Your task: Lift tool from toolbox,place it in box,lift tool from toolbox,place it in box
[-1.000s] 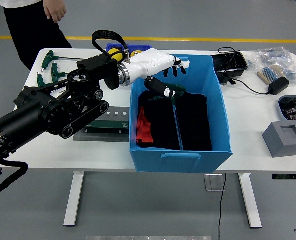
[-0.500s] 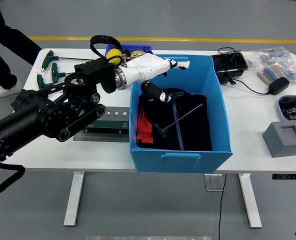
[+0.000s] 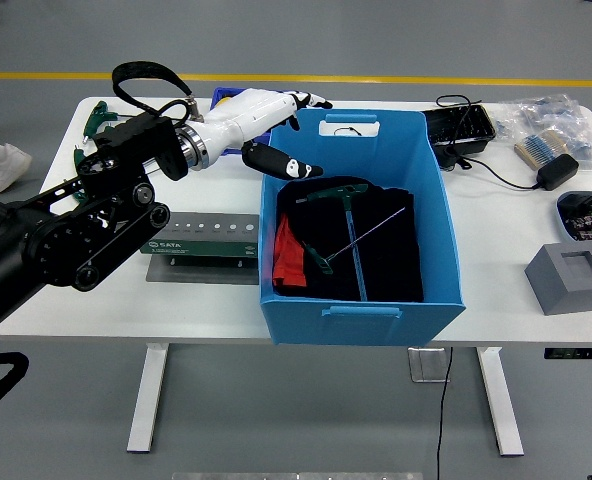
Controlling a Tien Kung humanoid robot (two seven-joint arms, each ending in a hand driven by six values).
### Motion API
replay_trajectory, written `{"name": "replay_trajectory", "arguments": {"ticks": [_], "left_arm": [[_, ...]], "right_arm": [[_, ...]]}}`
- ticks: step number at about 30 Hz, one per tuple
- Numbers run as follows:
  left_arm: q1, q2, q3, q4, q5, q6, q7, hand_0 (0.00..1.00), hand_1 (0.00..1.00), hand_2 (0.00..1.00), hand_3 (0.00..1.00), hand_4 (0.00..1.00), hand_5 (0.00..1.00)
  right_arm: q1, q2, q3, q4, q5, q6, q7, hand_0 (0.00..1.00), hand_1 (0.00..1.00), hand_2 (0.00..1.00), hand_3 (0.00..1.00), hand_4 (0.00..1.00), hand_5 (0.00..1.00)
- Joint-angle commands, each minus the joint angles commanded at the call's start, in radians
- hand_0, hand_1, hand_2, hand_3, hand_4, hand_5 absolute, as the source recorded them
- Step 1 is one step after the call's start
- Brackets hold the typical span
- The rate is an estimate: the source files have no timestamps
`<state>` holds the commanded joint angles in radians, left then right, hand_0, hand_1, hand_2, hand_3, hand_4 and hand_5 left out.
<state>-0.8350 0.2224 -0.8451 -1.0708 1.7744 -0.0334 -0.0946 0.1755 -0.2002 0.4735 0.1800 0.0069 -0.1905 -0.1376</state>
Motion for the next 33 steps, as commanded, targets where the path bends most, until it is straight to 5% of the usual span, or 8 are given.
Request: {"name": "replay_trajectory", "arguments": {"ticks": [8, 13, 19, 21, 26, 28, 32, 33], "left_arm": [[0.172, -0.01, -0.252, -0.082, -0.208, 0.028, 0.002, 0.532, 0.585, 0.778, 0.81, 0.892, 0.547], [0.341, -0.033, -0.431, -0.145, -0.42, 0.013, -0.033, 0.561, 0.588, 0.772, 0.781, 0.885, 0.563], [0.48, -0.053, -0.532, -0.192, -0.644, 0.004, -0.042, 0.604, 0.611, 0.783, 0.771, 0.882, 0.622], [0.526, -0.071, -0.56, -0.21, -0.67, 0.0, -0.05, 0.648, 0.666, 0.806, 0.783, 0.894, 0.724], [0.601, -0.115, -0.611, -0.246, -0.675, -0.006, -0.069, 0.648, 0.666, 0.806, 0.783, 0.894, 0.724], [0.634, -0.132, -0.635, -0.266, -0.663, -0.009, -0.065, 0.681, 0.698, 0.833, 0.788, 0.91, 0.806], [0.684, -0.138, -0.667, -0.299, -0.624, -0.021, -0.041, 0.681, 0.698, 0.833, 0.788, 0.91, 0.806], [0.694, -0.132, -0.67, -0.306, -0.616, -0.024, -0.039, 0.75, 0.773, 0.881, 0.806, 0.908, 0.811]], "right_arm": [[0.003, 0.003, 0.011, 0.0, -0.01, -0.001, -0.002, 0.67, 0.661, 0.712, 0.559, 0.776, 0.662], [0.005, 0.004, 0.002, 0.0, 0.002, -0.001, 0.002, 0.673, 0.662, 0.713, 0.559, 0.775, 0.661], [0.001, 0.006, -0.046, 0.0, 0.059, 0.002, 0.015, 0.67, 0.661, 0.712, 0.559, 0.775, 0.661], [0.0, 0.006, -0.075, 0.0, 0.085, 0.004, 0.02, 0.668, 0.66, 0.712, 0.558, 0.774, 0.661], [0.001, 0.007, -0.102, 0.001, 0.112, 0.006, 0.026, 0.668, 0.66, 0.712, 0.558, 0.774, 0.661], [0.001, 0.008, -0.108, 0.002, 0.119, 0.006, 0.028, 0.668, 0.659, 0.711, 0.558, 0.773, 0.661], [0.003, 0.008, -0.113, 0.002, 0.124, 0.005, 0.03, 0.668, 0.659, 0.711, 0.558, 0.773, 0.661], [0.003, 0.008, -0.113, 0.003, 0.125, 0.005, 0.03, 0.666, 0.659, 0.711, 0.557, 0.773, 0.661]]}}
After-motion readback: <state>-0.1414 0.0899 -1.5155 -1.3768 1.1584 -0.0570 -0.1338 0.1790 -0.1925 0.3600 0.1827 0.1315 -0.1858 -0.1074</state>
